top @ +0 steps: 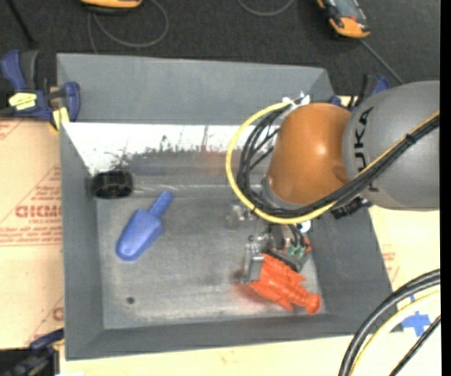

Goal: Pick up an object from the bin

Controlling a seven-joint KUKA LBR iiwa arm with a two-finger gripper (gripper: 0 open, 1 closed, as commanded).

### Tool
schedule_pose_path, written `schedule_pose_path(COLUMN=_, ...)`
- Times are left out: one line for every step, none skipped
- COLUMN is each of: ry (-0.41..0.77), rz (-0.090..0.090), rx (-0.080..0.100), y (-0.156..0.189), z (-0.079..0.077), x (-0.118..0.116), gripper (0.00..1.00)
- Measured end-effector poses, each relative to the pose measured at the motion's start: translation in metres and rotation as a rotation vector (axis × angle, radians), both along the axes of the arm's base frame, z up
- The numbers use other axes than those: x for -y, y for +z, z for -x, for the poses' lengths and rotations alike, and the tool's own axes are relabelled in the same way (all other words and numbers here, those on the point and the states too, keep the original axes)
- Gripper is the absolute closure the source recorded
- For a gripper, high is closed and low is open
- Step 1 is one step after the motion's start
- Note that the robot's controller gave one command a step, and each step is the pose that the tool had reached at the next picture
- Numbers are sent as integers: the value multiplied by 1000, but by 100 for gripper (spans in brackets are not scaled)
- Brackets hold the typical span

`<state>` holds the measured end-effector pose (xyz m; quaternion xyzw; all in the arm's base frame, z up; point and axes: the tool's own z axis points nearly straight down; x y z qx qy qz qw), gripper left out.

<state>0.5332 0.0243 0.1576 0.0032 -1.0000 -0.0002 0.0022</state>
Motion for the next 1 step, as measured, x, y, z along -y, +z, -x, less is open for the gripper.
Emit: schedule_pose_path(ry=0, rz=-1, rx=7, y=5, z=-1, x=0, gripper=0)
